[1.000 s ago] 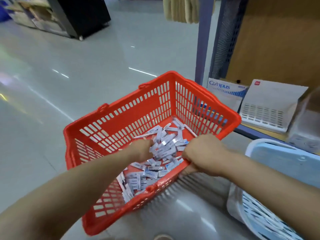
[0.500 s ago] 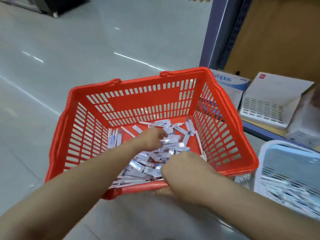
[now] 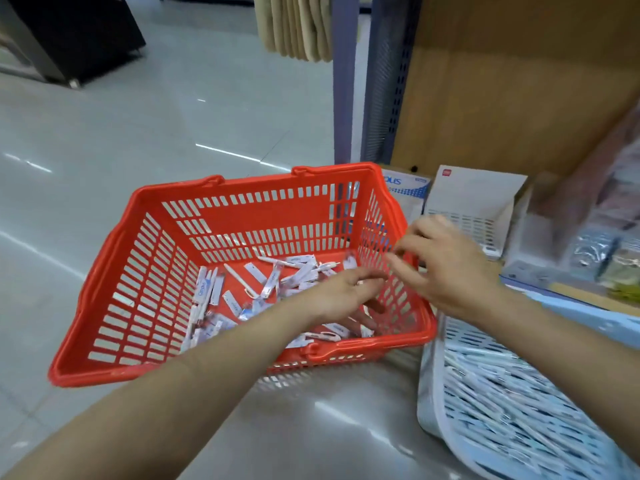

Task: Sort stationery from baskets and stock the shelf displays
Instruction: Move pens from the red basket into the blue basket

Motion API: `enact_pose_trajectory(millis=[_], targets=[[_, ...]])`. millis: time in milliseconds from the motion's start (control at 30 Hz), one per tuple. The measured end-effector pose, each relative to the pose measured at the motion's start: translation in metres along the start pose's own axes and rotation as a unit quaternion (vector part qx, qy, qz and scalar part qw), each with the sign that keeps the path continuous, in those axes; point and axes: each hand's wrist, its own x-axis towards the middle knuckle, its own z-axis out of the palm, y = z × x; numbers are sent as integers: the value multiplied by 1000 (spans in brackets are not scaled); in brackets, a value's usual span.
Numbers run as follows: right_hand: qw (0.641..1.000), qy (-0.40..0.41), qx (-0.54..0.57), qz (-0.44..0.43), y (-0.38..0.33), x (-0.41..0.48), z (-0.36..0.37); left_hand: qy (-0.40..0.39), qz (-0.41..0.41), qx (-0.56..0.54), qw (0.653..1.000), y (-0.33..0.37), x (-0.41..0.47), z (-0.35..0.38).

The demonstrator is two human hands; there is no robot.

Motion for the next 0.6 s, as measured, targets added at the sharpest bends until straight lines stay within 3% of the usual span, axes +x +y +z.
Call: enact_pose_trajectory(millis=[67, 133, 200, 267, 400, 600], targets=[[992, 47, -23, 117, 24, -15, -6, 12, 11, -10, 1000, 8, 0, 15], [965, -66, -81, 241, 53, -37, -12, 42, 7, -3, 999, 15, 4, 23], [936, -175, -99, 290, 75, -63, -15, 78, -9, 28, 996, 23, 12, 28], [933, -182, -84, 299, 82, -79, -15, 106, -14, 57, 993, 33, 23, 35], [940, -155, -155, 263, 93, -93, -11, 113, -36, 61, 991, 44, 36, 51], [938, -132, -166, 275, 132, -105, -22, -1, -52, 33, 998, 22, 14, 63]])
